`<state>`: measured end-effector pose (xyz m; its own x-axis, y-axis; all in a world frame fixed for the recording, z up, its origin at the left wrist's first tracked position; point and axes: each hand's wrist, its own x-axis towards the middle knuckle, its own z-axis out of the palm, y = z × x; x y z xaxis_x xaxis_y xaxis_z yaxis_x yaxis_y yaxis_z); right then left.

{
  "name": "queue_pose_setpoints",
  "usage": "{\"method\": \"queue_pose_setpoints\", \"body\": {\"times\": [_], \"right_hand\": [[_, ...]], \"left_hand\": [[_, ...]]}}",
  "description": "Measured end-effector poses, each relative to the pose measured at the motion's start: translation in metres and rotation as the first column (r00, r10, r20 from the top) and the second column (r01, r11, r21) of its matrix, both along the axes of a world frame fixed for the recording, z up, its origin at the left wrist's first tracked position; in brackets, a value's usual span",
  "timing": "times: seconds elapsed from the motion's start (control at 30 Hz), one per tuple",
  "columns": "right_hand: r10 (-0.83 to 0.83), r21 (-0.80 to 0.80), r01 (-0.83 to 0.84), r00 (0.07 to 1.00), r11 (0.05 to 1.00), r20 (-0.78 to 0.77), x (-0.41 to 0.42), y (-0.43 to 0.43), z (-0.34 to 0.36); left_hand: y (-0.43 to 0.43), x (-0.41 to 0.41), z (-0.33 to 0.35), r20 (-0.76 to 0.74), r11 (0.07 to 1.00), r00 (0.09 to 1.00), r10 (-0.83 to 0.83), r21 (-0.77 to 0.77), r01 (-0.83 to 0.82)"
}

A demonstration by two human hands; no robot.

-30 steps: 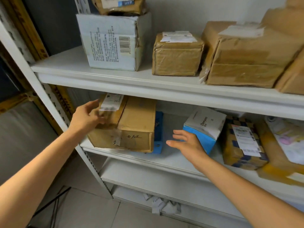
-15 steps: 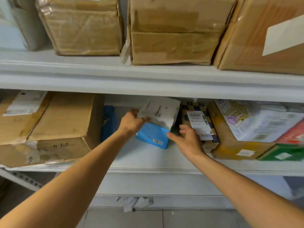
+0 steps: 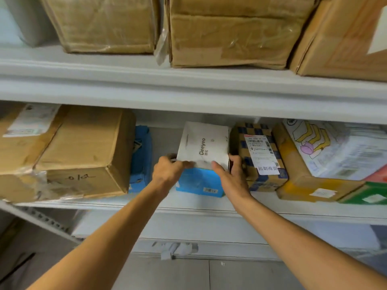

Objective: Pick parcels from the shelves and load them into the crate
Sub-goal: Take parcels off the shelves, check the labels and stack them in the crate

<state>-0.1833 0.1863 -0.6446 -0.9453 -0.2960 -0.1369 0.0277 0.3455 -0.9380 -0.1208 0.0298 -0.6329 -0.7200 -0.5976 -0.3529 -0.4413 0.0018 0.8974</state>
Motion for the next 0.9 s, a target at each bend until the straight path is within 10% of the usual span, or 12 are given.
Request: {"method": "queue_pose_setpoints", "body": {"times": [0.3,0.73,0.9], "right_hand": [[0.072,0.036,-0.081,0.978,0.996,0.196,0.030,0.045,0.006],[0.126,-0.412,0.084,0.881,0.907,0.457,0.032,0.094,0.076],[0.112,-0.211,-0.056,0.958,0.976,0.265,0.030,0.103,0.088]], "left_hand": [[0.029,0.059,0.008,0.007,0.933,0.996,-0.090,0.350,0.082],[0.057,0.113,0.066,-0.171,0.931,0.985,-0.015,0.358,0.077],[0.076,0.119,0.081,-0.165,0.944,0.983,-0.080,0.303,0.128]]}}
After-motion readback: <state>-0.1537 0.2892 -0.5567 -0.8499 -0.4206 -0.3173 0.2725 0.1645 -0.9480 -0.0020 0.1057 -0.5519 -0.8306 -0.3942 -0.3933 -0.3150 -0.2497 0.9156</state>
